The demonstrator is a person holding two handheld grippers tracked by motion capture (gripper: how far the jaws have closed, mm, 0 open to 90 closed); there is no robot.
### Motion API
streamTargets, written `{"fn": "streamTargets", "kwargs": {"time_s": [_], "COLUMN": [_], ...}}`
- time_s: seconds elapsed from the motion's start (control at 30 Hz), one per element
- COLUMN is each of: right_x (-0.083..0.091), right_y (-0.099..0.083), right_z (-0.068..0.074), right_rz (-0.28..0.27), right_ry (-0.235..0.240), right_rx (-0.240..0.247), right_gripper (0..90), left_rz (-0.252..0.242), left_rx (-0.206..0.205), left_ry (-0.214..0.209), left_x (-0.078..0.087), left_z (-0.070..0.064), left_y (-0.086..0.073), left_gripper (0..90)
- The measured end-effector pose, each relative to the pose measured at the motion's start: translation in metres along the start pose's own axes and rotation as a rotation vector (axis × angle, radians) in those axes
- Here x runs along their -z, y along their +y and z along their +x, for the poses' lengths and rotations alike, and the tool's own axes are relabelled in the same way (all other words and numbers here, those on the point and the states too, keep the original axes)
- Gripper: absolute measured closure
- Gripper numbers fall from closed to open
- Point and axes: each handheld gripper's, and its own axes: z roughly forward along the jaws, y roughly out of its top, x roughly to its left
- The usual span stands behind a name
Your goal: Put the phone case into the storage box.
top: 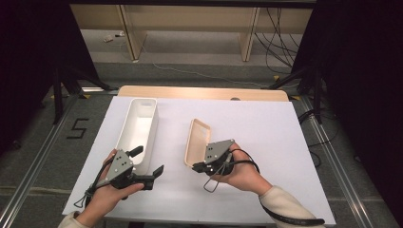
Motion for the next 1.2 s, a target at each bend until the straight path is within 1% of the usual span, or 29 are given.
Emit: {"fn": "streamTargets", "kwargs": {"time_s": [0.07, 0.1, 0.17, 0.2, 0.4, 0.43, 0.5, 0.57, 0.63, 0.67, 0.7, 0.77, 0.8, 0.83, 0.87, 0.93, 1.0, 1.13, 1.2], "right_x": [0.000, 0.000, 0.000, 0.000, -0.001, 0.000, 0.001, 0.002, 0.002, 0.002, 0.002, 0.001, 0.001, 0.001, 0.001, 0.001, 0.001, 0.000, -0.001], "right_y": [0.000, 0.000, 0.000, 0.000, 0.000, 0.000, 0.001, 0.001, 0.000, 0.000, 0.000, 0.000, 0.000, 0.000, 0.000, 0.000, 0.000, 0.000, -0.001], "right_z": [0.001, 0.002, 0.004, 0.005, 0.008, 0.008, 0.008, 0.008, 0.009, 0.009, 0.009, 0.010, 0.010, 0.010, 0.010, 0.011, 0.011, 0.011, 0.011], "right_rz": [-0.014, -0.018, -0.021, -0.028, -0.039, -0.042, -0.047, -0.053, -0.053, -0.051, -0.046, -0.046, -0.046, -0.044, -0.042, -0.045, -0.047, -0.048, -0.045], "right_ry": [0.006, 0.005, 0.006, 0.009, 0.006, 0.005, 0.000, 0.002, 0.002, 0.003, -0.005, -0.007, -0.006, -0.009, -0.010, -0.010, -0.013, -0.007, -0.008], "right_rx": [0.006, 0.005, 0.012, 0.012, 0.022, 0.025, 0.027, 0.027, 0.026, 0.029, 0.033, 0.035, 0.037, 0.045, 0.043, 0.043, 0.047, 0.046, 0.046], "right_gripper": [88.0, 88.0, 88.0, 88.0, 88.1, 88.0, 88.0, 88.0, 88.0, 88.0, 88.0, 88.0, 88.0, 88.0, 88.1, 88.0, 88.1, 88.1, 88.1], "left_rz": [0.010, 0.006, 0.015, 0.015, 0.009, 0.009, 0.020, 0.037, 0.040, 0.046, 0.044, 0.048, 0.049, 0.052, 0.056, 0.070, 0.082, 0.085, 0.095], "left_rx": [0.013, 0.035, 0.049, 0.069, 0.048, 0.057, 0.059, 0.066, 0.070, 0.064, 0.056, 0.049, 0.055, 0.049, 0.045, 0.043, 0.022, 0.034, 0.037], "left_ry": [-0.003, -0.010, -0.013, -0.019, -0.003, -0.002, 0.003, 0.005, 0.005, 0.010, 0.014, 0.019, 0.023, 0.027, 0.030, 0.025, 0.024, 0.006, 0.001], "left_x": [-0.001, -0.002, -0.003, -0.003, -0.012, -0.015, -0.020, -0.023, -0.028, -0.029, -0.031, -0.034, -0.036, -0.037, -0.039, -0.042, -0.046, -0.054, -0.058], "left_z": [0.001, 0.001, 0.002, 0.001, 0.008, 0.009, 0.011, 0.010, 0.009, 0.009, 0.011, 0.012, 0.013, 0.014, 0.015, 0.014, 0.013, 0.008, 0.006], "left_y": [0.003, 0.005, 0.009, 0.011, 0.027, 0.029, 0.034, 0.038, 0.041, 0.042, 0.045, 0.047, 0.049, 0.050, 0.051, 0.054, 0.056, 0.059, 0.062], "left_gripper": [5.9, 6.1, 6.9, 7.0, 8.9, 9.1, 9.8, 9.8, 9.8, 9.6, 8.9, 7.4, 6.9, 5.6, 4.8, 3.6, 2.1, 2.1, 2.4]}}
